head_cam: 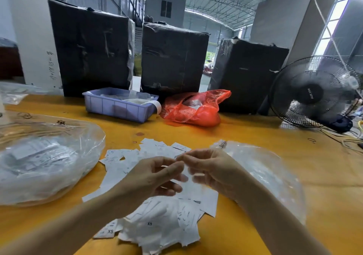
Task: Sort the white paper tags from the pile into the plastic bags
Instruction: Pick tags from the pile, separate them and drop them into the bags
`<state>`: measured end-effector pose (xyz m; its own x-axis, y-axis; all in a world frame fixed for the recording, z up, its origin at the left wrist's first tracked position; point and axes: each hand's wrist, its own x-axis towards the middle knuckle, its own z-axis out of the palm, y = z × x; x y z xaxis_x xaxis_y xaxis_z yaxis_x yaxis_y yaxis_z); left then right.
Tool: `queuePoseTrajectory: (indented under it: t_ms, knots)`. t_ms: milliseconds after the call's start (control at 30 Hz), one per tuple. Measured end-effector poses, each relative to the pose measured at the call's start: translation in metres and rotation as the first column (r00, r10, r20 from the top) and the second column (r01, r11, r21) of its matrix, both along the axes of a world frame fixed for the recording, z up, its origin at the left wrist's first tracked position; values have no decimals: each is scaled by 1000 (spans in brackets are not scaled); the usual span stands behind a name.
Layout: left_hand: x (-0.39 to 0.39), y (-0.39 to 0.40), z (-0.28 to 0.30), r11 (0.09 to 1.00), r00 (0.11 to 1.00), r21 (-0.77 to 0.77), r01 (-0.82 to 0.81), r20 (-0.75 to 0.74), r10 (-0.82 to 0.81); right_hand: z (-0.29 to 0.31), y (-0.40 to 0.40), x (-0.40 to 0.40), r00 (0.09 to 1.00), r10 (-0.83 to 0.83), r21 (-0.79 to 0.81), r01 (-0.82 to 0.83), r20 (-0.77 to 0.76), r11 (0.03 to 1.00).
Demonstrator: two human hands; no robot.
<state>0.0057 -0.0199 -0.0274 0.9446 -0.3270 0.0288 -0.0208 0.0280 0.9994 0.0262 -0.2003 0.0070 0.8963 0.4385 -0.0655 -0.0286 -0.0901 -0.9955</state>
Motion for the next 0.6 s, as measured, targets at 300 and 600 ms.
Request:
queuePoseTrajectory:
  t_ms: [300,600]
  knots:
    - [4,3,-12,986,977,-56,-159,-154,149,-28,30,-2,980,-200,192,201,-27,961]
    - [12,14,-11,979,972,-7,-204,-125,201,-22,16,2,991,-129,-85,131,21,988]
